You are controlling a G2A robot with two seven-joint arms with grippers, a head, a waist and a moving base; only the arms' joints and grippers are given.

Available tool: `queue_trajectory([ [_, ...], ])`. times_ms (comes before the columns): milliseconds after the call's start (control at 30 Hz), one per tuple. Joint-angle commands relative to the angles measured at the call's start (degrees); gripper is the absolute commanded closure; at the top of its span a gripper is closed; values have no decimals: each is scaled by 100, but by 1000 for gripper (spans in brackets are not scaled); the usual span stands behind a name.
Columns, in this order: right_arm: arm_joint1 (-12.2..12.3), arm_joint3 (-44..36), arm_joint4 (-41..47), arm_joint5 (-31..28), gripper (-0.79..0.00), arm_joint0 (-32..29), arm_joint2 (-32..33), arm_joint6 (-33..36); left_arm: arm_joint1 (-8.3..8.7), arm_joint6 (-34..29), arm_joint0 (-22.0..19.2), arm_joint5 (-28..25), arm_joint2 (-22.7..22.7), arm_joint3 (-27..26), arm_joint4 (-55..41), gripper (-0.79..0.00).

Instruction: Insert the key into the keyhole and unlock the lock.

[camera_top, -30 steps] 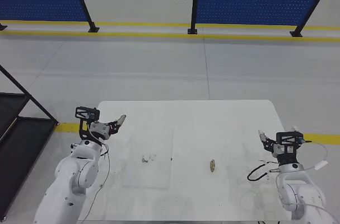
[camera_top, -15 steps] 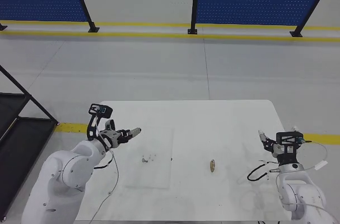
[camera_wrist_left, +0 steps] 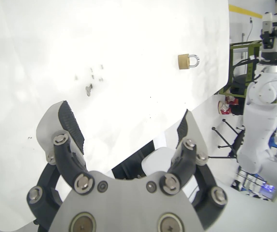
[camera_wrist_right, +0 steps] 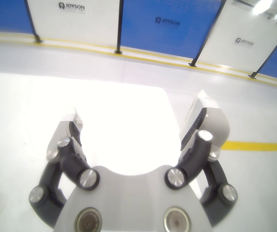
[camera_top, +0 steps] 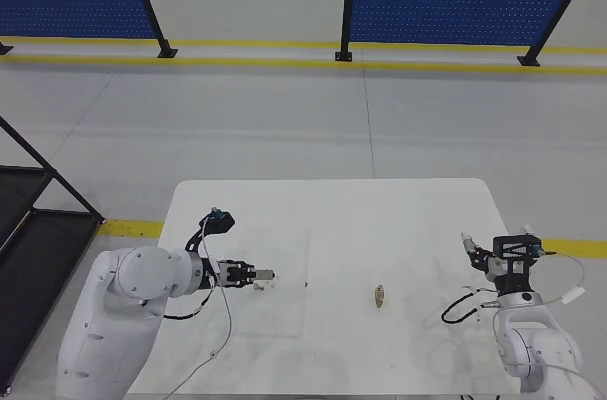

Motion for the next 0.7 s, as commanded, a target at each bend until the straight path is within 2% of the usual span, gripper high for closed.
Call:
queue_trajectory([
  [0, 0, 0, 0, 0, -785, 0, 0, 0, 9, -93, -55, 137, 83, 153, -72, -785],
  [233, 0, 0, 0, 0, -785, 0, 0, 0, 45, -42, -14, 399, 354, 408, 47, -785],
  [633, 0, 0, 0, 0, -785, 0, 0, 0, 104, 342, -62, 544, 599, 822, 288, -785],
  [667, 0, 0, 0, 0, -785, 0, 0, 0, 106, 382, -70, 560, 609, 844, 276, -760],
])
